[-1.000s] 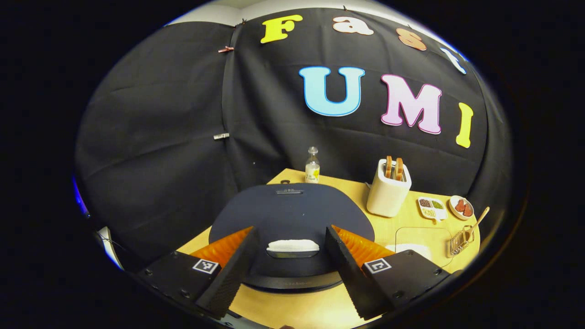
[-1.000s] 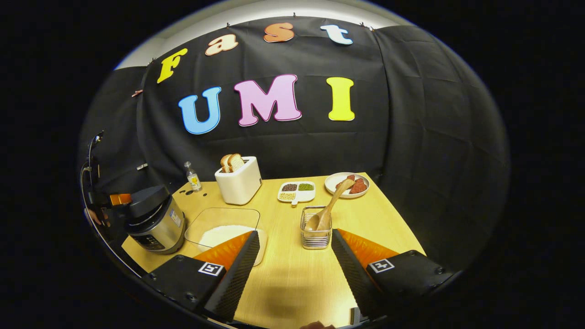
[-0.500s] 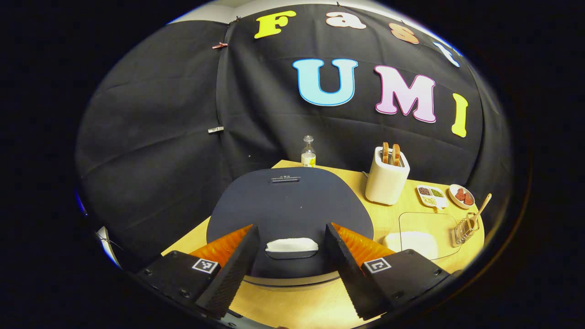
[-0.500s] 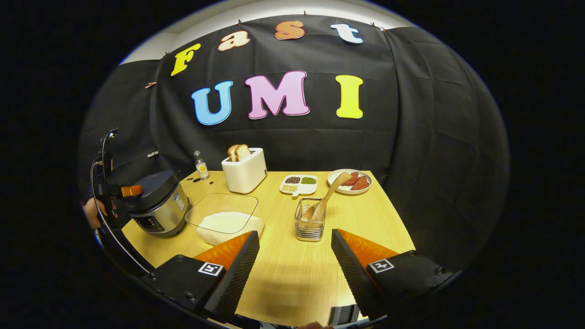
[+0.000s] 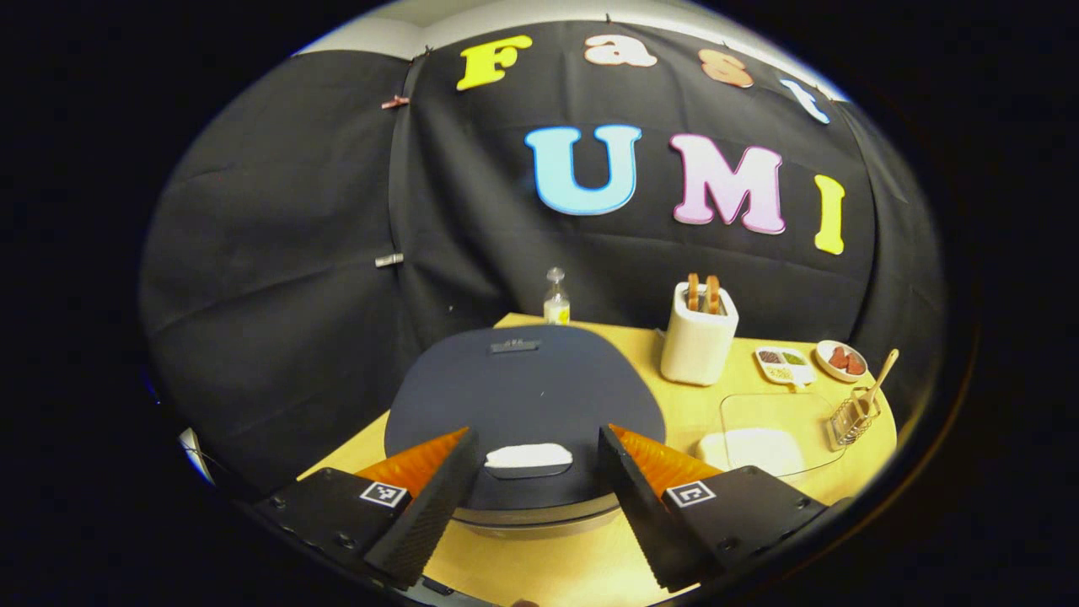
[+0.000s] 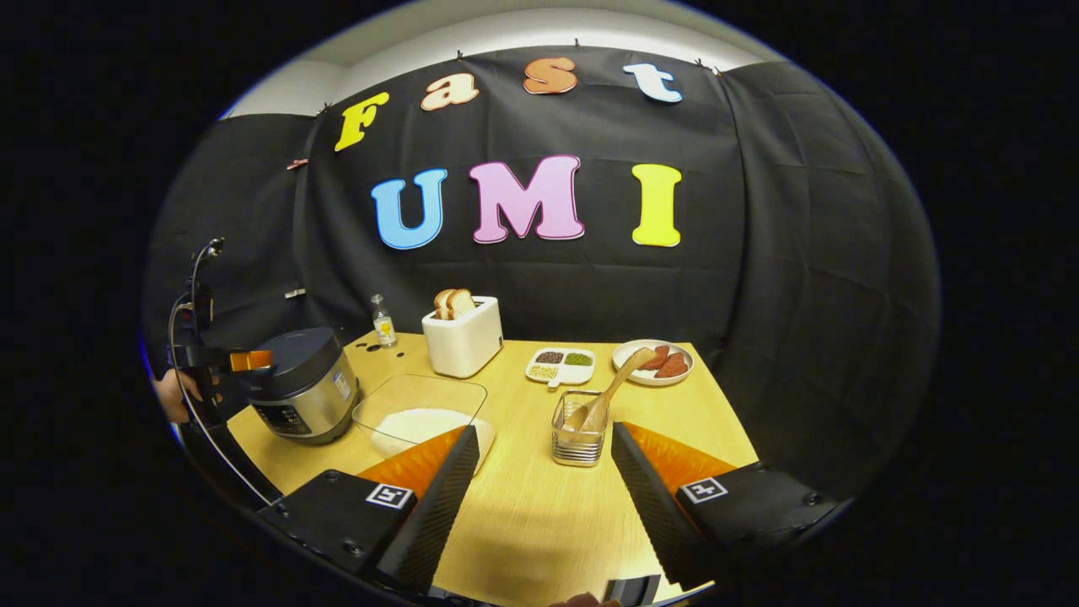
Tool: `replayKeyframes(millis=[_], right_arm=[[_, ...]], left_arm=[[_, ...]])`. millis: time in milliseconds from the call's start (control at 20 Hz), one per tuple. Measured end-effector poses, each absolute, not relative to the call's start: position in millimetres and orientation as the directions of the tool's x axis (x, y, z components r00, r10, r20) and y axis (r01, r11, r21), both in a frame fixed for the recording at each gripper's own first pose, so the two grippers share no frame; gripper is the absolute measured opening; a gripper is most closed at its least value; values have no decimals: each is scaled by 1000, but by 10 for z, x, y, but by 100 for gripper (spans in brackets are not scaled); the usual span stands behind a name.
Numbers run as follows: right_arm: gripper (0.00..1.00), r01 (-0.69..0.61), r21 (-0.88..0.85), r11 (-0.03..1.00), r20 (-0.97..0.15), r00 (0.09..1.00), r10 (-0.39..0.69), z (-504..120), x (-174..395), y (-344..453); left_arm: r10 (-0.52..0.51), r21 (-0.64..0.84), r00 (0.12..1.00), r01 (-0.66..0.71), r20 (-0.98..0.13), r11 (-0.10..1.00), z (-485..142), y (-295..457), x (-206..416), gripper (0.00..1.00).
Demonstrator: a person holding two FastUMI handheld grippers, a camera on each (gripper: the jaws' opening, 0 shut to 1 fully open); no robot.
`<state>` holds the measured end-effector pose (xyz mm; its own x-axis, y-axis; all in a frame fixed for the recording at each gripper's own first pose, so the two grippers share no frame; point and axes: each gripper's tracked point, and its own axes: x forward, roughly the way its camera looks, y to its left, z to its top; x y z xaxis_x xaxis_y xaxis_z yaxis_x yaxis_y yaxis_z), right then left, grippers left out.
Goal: Close the left gripper, press the button to open the rice cooker; take a wooden spoon from the chopstick holder with the right hand, scoop a spoonful of rice and pour it into the rice cooker, then put the wooden spoon back into the chopstick holder.
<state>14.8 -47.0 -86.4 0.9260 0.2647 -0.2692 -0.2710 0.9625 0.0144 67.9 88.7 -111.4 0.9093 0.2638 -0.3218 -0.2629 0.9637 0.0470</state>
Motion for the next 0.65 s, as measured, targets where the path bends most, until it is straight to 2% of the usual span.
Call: replayKeyframes(millis=[250, 350, 500, 650], right_arm=[[99, -184, 3, 983, -172, 968, 182, -316, 164, -402], [99, -165, 1, 986, -137, 977, 163, -139, 89, -314], [99, -146, -15, 989, -99, 985, 143, 36, -84, -175], [99, -141, -56, 989, -100, 986, 134, -14, -310, -24]], left_arm=[[169, 36, 973, -165, -158, 986, -324, 460, 535, 95], [94, 42, 991, -90, -100, 995, -40, 237, 471, 95], [-32, 79, 998, 36, -51, 996, 159, -52, 305, 95], [-108, 56, 994, 110, -28, 992, 158, -239, 151, 94]])
